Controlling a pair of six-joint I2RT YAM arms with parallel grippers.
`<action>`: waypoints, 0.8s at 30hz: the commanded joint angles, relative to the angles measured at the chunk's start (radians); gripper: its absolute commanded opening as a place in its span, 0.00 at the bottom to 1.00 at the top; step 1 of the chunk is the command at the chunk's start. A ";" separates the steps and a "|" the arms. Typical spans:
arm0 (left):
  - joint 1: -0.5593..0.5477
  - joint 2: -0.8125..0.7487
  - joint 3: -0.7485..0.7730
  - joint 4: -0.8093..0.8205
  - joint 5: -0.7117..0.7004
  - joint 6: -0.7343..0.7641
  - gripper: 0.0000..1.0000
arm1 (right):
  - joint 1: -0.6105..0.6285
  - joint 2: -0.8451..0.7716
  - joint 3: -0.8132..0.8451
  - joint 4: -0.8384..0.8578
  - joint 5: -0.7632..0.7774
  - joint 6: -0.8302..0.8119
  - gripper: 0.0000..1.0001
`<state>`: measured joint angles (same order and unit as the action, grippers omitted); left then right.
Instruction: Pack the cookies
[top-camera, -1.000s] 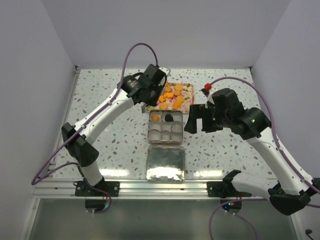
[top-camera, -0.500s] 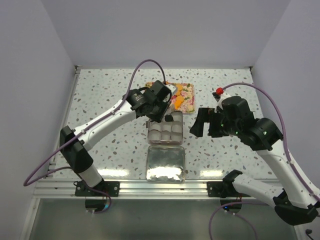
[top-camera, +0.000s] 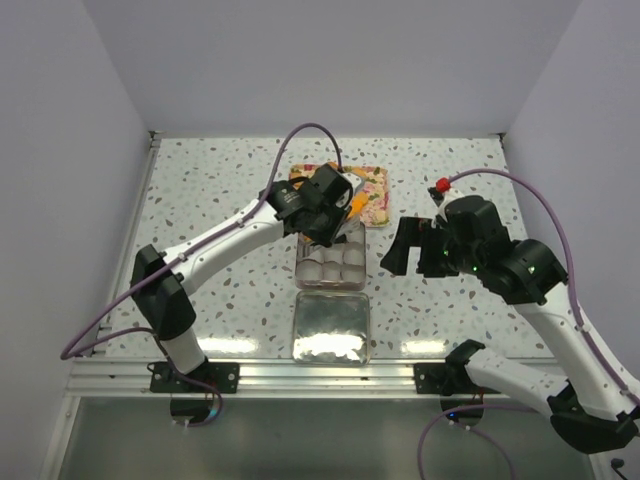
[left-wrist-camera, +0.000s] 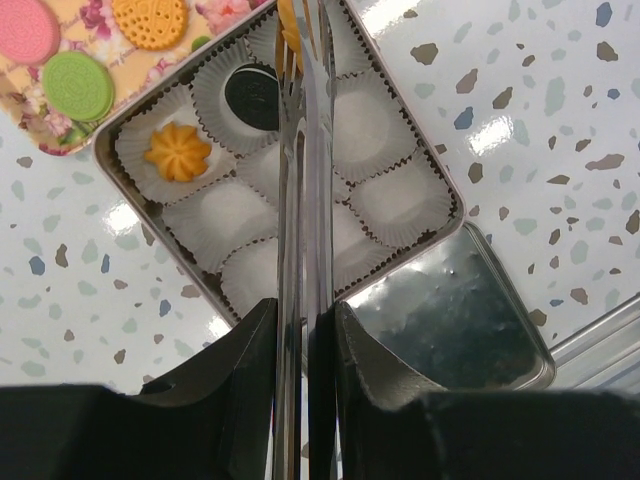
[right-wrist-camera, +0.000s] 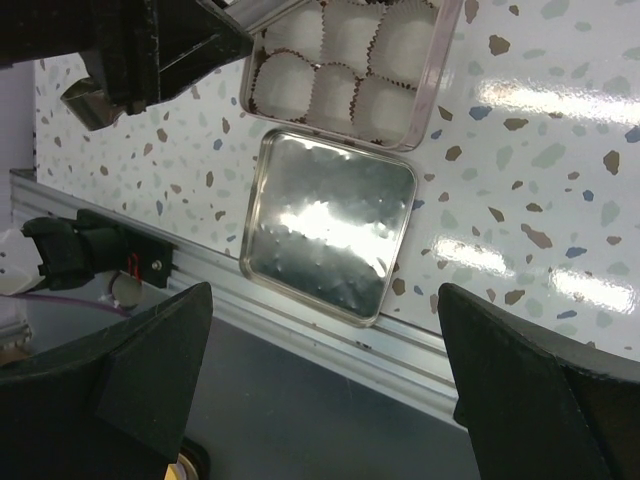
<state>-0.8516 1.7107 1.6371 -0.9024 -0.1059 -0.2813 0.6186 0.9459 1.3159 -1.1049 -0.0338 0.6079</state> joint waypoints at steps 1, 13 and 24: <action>-0.003 0.018 0.009 0.063 0.012 -0.022 0.27 | -0.003 -0.021 -0.004 -0.012 0.032 0.021 0.99; -0.004 0.053 0.052 0.050 -0.018 -0.018 0.47 | -0.003 -0.032 -0.007 -0.018 0.046 0.035 0.99; 0.013 0.089 0.262 -0.110 -0.124 -0.007 0.47 | -0.002 -0.055 0.025 -0.053 0.054 0.024 0.99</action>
<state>-0.8497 1.7927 1.8057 -0.9562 -0.1776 -0.2951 0.6186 0.9020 1.3067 -1.1233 -0.0078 0.6346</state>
